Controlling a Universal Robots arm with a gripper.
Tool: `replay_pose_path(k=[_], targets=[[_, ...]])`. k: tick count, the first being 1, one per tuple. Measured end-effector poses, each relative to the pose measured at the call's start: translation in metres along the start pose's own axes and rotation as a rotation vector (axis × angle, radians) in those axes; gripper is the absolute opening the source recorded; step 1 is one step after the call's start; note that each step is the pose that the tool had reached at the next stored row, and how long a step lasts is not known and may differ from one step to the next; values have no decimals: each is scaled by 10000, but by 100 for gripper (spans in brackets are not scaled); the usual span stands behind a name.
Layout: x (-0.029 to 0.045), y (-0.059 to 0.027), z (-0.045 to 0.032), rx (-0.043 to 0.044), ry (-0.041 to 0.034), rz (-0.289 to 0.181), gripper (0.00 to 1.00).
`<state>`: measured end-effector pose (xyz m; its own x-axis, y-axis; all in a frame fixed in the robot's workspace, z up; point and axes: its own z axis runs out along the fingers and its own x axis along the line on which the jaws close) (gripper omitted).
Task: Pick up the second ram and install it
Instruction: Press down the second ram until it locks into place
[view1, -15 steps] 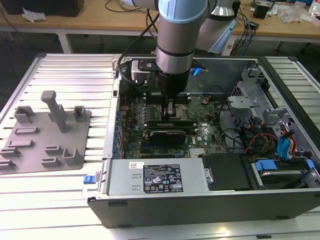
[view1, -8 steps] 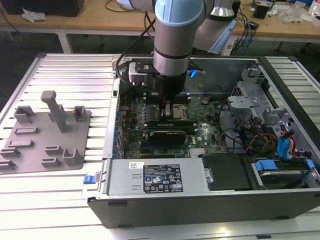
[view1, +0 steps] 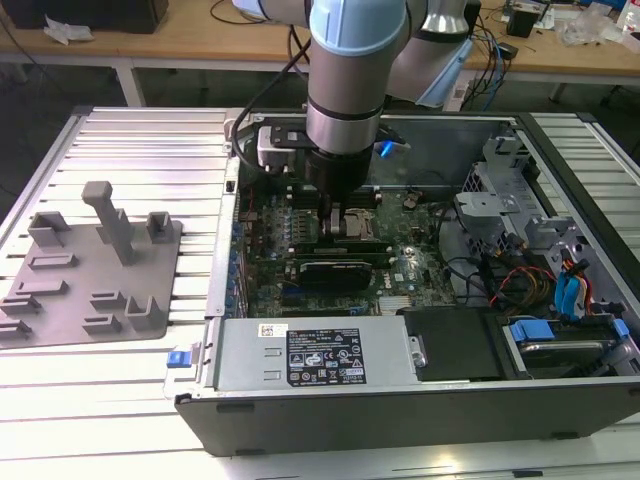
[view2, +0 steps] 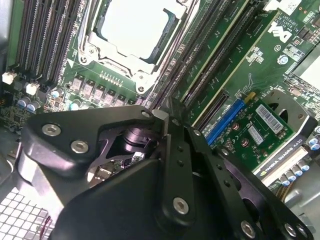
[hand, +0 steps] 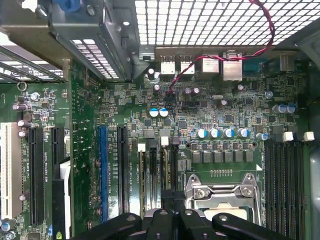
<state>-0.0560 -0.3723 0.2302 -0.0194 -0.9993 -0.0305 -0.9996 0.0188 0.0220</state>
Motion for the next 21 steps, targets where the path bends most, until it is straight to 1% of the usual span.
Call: replay_pose_path(k=[4, 5, 6, 7, 9, 11, 14, 15, 16, 18, 21], targets=[[1, 0, 14, 0, 1, 0, 8], [-3, -2, -6, 17, -20, -1, 8], [-4, 0, -53, 6, -10, 0, 8], [-4, 2, -122, -1, 2, 0, 8], [-8, 5, -254, 2, -3, 0, 8], [-8, 2, -258, 1, -1, -2, 8], [-10, -94, -260, 1, 0, 0, 8], [-12, -197, -261, -2, 0, -2, 8], [-13, -244, -261, -3, 0, 1, 8], [-13, -295, -262, -3, 0, -2, 8], [-14, -306, -262, -3, 0, 0, 8]])
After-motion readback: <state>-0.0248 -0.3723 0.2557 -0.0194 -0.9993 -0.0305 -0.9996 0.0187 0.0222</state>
